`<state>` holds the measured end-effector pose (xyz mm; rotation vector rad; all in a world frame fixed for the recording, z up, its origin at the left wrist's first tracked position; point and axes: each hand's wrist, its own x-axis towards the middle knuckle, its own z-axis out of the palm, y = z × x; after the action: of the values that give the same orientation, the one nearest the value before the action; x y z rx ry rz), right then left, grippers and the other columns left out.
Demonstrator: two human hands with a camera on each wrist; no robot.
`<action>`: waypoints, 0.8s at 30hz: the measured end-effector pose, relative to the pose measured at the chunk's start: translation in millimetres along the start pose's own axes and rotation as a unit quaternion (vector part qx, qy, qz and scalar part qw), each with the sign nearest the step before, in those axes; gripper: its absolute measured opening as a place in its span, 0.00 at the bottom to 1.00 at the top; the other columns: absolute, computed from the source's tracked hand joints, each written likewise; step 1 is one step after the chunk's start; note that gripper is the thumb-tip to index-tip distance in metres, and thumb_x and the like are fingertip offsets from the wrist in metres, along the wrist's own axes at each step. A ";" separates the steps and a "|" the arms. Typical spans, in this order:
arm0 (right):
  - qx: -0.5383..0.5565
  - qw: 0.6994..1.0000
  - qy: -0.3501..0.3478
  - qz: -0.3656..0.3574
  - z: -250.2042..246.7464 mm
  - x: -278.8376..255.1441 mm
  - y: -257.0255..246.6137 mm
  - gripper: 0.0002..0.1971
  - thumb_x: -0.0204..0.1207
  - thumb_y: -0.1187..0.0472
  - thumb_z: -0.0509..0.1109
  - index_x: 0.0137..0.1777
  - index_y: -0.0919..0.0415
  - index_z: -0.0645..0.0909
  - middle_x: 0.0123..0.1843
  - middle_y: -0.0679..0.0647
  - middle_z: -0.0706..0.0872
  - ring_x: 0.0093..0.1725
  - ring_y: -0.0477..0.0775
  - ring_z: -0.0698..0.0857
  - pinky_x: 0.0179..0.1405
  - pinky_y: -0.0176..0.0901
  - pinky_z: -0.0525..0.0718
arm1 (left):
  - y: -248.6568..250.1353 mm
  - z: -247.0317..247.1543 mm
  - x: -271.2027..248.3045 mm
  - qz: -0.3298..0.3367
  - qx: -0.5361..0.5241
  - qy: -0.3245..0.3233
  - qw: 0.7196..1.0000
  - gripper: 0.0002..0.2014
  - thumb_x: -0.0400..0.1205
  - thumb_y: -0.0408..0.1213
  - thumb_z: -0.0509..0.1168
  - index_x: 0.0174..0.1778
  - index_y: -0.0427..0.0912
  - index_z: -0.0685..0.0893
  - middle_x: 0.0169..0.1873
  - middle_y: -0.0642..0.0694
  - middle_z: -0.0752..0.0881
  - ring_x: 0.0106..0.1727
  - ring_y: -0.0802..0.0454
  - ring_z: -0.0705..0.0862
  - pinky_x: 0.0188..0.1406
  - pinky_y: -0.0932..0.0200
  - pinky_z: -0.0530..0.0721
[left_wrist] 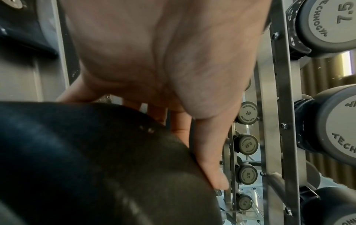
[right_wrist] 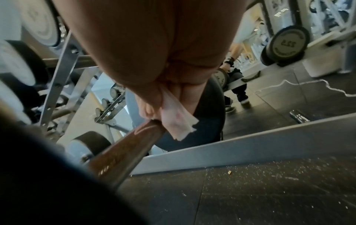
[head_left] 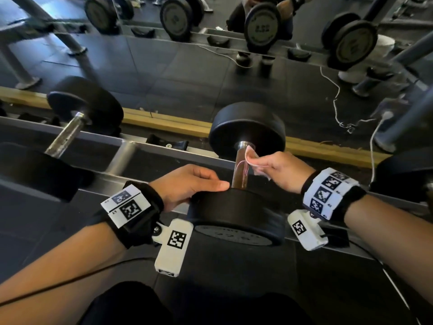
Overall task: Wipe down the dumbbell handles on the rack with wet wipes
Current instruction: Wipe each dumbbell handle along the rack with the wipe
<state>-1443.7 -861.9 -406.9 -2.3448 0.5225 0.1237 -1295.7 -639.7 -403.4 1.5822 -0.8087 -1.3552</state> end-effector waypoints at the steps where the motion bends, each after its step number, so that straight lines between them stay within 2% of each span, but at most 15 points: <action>1: -0.001 1.000 0.000 -0.016 4.3 -3.3 1.0 0.15 0.85 0.39 0.57 0.60 0.34 0.85 0.52 0.31 0.87 0.54 0.32 0.84 0.57 0.28 0.78 | -1.1 2.6 -1.5 0.007 -0.006 0.010 1.000 0.13 0.71 0.56 0.76 0.32 0.51 0.86 0.32 0.53 0.86 0.37 0.59 0.85 0.40 0.60 0.79; 3: 0.090 0.995 -0.009 -0.032 12.4 -11.6 0.9 0.13 0.83 0.40 0.63 0.61 0.34 0.85 0.55 0.30 0.88 0.57 0.31 0.84 0.60 0.27 0.78 | -3.6 6.7 -4.7 0.022 -0.015 0.030 0.999 0.14 0.71 0.57 0.76 0.32 0.50 0.85 0.32 0.52 0.84 0.37 0.59 0.84 0.40 0.61 0.79; 6: 0.147 0.987 -0.050 -0.046 14.3 -17.0 1.2 0.21 0.77 0.33 0.66 0.64 0.41 0.86 0.61 0.40 0.89 0.63 0.40 0.85 0.68 0.47 0.81 | -5.6 14.1 -7.7 0.044 -0.021 0.053 0.997 0.14 0.74 0.55 0.75 0.32 0.50 0.84 0.32 0.52 0.84 0.37 0.58 0.84 0.39 0.63 0.80; 8: 0.148 0.985 -0.072 -0.051 5.2 -13.5 -1.0 0.17 0.81 0.40 0.67 0.64 0.44 0.87 0.62 0.48 0.90 0.65 0.51 0.86 0.70 0.55 0.80 | -5.9 18.9 -7.7 0.054 -0.027 0.062 0.996 0.13 0.76 0.52 0.72 0.30 0.51 0.82 0.30 0.54 0.83 0.35 0.59 0.83 0.35 0.67 0.80; 9: 0.137 0.987 -0.054 -0.056 -1.0 -11.1 -3.6 0.15 0.82 0.42 0.67 0.63 0.42 0.87 0.61 0.48 0.90 0.64 0.52 0.87 0.69 0.55 0.80 | -6.1 20.7 -7.6 0.057 -0.030 0.065 0.996 0.13 0.77 0.51 0.71 0.29 0.51 0.81 0.29 0.54 0.82 0.34 0.60 0.82 0.34 0.68 0.79; 10: 0.142 0.988 -0.020 -0.063 -7.5 -8.9 -5.6 0.14 0.82 0.42 0.67 0.62 0.39 0.87 0.60 0.45 0.90 0.63 0.48 0.87 0.69 0.51 0.81 | -6.4 22.1 -7.1 0.059 -0.032 0.066 0.996 0.14 0.78 0.50 0.71 0.29 0.51 0.80 0.28 0.54 0.81 0.33 0.59 0.82 0.33 0.68 0.79; 12: 0.204 0.974 0.059 -0.075 -16.6 -3.9 -9.3 0.14 0.79 0.39 0.67 0.61 0.35 0.87 0.59 0.36 0.90 0.62 0.36 0.86 0.66 0.34 0.81 | -6.6 23.3 -7.0 0.063 -0.037 0.068 0.995 0.14 0.79 0.49 0.70 0.29 0.51 0.79 0.28 0.54 0.81 0.32 0.59 0.81 0.33 0.68 0.79; 13: 0.202 0.972 0.081 -0.088 -18.1 -1.0 -8.1 0.14 0.78 0.40 0.66 0.61 0.34 0.87 0.58 0.35 0.90 0.61 0.34 0.85 0.63 0.26 0.79 | -6.7 23.3 -7.3 0.065 -0.041 0.067 0.995 0.14 0.79 0.49 0.70 0.30 0.50 0.79 0.28 0.54 0.81 0.32 0.59 0.82 0.33 0.67 0.79; 14: 0.168 0.977 0.080 -0.103 -16.7 3.3 -6.4 0.14 0.80 0.42 0.64 0.62 0.31 0.85 0.60 0.37 0.90 0.63 0.35 0.85 0.62 0.24 0.77 | -7.1 23.1 -7.2 0.066 -0.045 0.065 0.995 0.14 0.79 0.49 0.70 0.30 0.50 0.79 0.28 0.54 0.81 0.32 0.59 0.82 0.33 0.67 0.79; 16: 0.006 0.994 0.015 -0.110 -8.7 8.8 1.2 0.16 0.87 0.47 0.59 0.69 0.26 0.77 0.69 0.38 0.84 0.71 0.41 0.81 0.74 0.37 0.74 | -9.1 23.4 -6.9 0.065 -0.059 0.062 0.994 0.14 0.78 0.51 0.72 0.30 0.49 0.79 0.29 0.53 0.81 0.32 0.58 0.82 0.33 0.66 0.80; 17: -0.070 0.990 -0.012 -0.123 -2.4 9.9 6.3 0.19 0.89 0.51 0.58 0.74 0.28 0.72 0.75 0.36 0.79 0.76 0.41 0.76 0.79 0.45 0.72 | -10.0 23.8 -6.7 0.063 -0.068 0.062 0.994 0.15 0.77 0.51 0.73 0.30 0.49 0.79 0.29 0.52 0.81 0.32 0.57 0.82 0.32 0.66 0.80; 19: -0.117 0.980 -0.031 -0.159 5.7 9.1 14.3 0.25 0.89 0.63 0.59 0.80 0.37 0.69 0.81 0.36 0.71 0.81 0.42 0.69 0.83 0.52 0.67 | -11.2 24.0 -6.1 0.062 -0.084 0.065 0.992 0.16 0.77 0.51 0.73 0.29 0.49 0.79 0.28 0.52 0.81 0.30 0.57 0.81 0.30 0.66 0.80; 20: -0.105 0.980 -0.034 -0.164 6.4 5.3 15.6 0.25 0.89 0.64 0.58 0.80 0.37 0.69 0.81 0.37 0.71 0.82 0.43 0.68 0.83 0.54 0.67 | -12.0 24.0 -5.8 0.064 -0.088 0.065 0.992 0.16 0.76 0.51 0.73 0.29 0.48 0.79 0.28 0.52 0.81 0.30 0.58 0.81 0.29 0.66 0.80; 23: -0.058 0.984 -0.082 -0.146 7.0 -5.6 18.6 0.20 0.87 0.51 0.60 0.75 0.28 0.72 0.77 0.33 0.75 0.79 0.39 0.72 0.82 0.53 0.69 | -13.3 23.6 -6.3 0.071 -0.095 0.060 0.991 0.16 0.73 0.54 0.73 0.31 0.47 0.78 0.29 0.51 0.80 0.30 0.57 0.80 0.29 0.66 0.79; 24: -0.040 0.987 -0.098 -0.125 6.4 -7.0 17.0 0.17 0.86 0.48 0.62 0.72 0.29 0.76 0.74 0.35 0.80 0.76 0.41 0.75 0.80 0.53 0.71 | -13.8 23.4 -6.3 0.072 -0.098 0.059 0.991 0.16 0.73 0.54 0.73 0.31 0.47 0.78 0.29 0.51 0.80 0.30 0.57 0.80 0.29 0.66 0.79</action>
<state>-1456.6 -866.4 -420.8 -2.4211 0.1279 0.2599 -1320.7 -633.2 -414.0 1.4091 -0.6824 -1.1886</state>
